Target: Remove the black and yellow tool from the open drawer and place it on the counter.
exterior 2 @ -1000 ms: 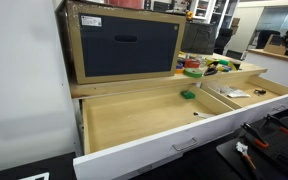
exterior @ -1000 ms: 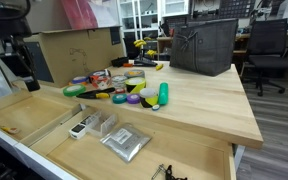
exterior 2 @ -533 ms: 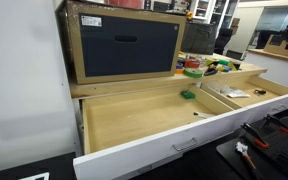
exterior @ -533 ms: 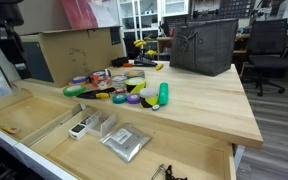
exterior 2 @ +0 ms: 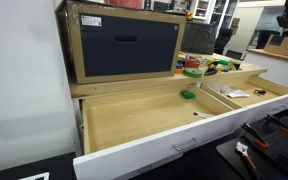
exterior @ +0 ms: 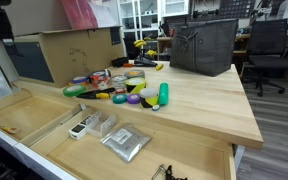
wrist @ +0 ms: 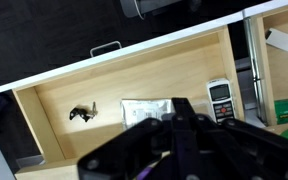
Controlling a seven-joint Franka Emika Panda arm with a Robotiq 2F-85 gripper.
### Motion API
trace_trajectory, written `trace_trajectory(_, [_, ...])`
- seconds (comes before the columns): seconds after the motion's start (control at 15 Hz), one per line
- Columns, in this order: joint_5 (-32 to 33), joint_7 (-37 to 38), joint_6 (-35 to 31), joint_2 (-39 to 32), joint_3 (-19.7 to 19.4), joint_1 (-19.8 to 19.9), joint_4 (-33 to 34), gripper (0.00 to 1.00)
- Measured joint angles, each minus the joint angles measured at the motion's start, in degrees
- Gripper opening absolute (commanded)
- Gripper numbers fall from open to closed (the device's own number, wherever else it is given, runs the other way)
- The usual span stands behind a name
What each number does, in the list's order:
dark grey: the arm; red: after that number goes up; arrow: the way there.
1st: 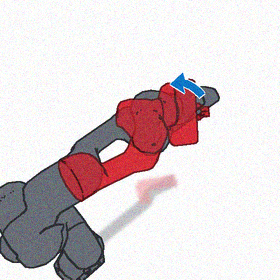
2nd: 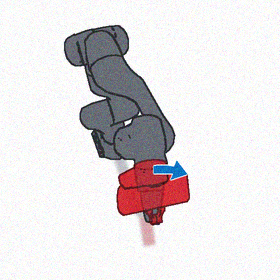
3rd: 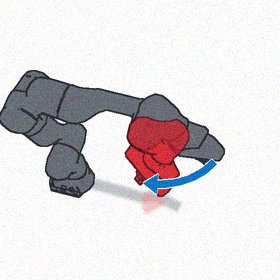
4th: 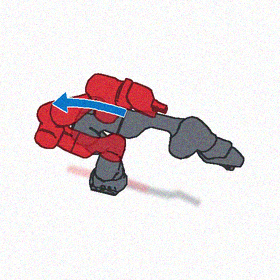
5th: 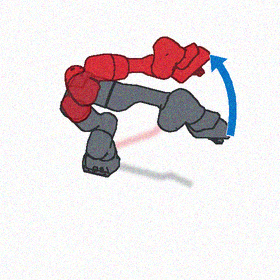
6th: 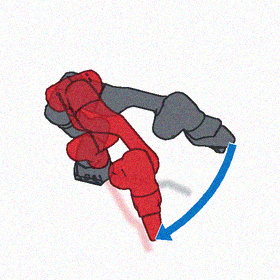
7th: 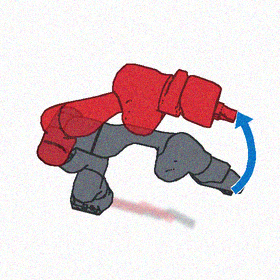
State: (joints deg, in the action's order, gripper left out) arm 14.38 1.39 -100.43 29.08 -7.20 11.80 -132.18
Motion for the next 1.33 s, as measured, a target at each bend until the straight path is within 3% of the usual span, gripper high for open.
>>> trace_trajectory(0.4, [-1.5, 1.6, 7.5, 3.6, 3.4, -3.4, 0.3, 0.0])
trace_trajectory(0.67, [-2.1, 4.5, 8.4, 5.9, 5.2, -4.7, -1.8, 0.0])
trace_trajectory(0.73, [-2.2, 4.8, 8.6, 6.5, 5.3, -4.9, -2.3, 0.03])
trace_trajectory(0.8, [-2.3, 4.9, 9.3, 7.0, 5.2, -4.8, -2.6, 0.27])
trace_trajectory(0.87, [-2.4, 4.9, 10.5, 7.4, 4.8, -4.8, -2.6, 0.03])
trace_trajectory(0.93, [-2.3, 4.8, 10.8, 7.6, 4.5, -4.8, -2.6, 0.06])
trace_trajectory(1.13, [-2.3, 4.8, 10.7, 7.5, 4.5, -4.8, -2.6, 0.26])
trace_trajectory(1.33, [-2.3, 4.8, 10.7, 7.4, 4.5, -4.8, -2.6, 0.27])
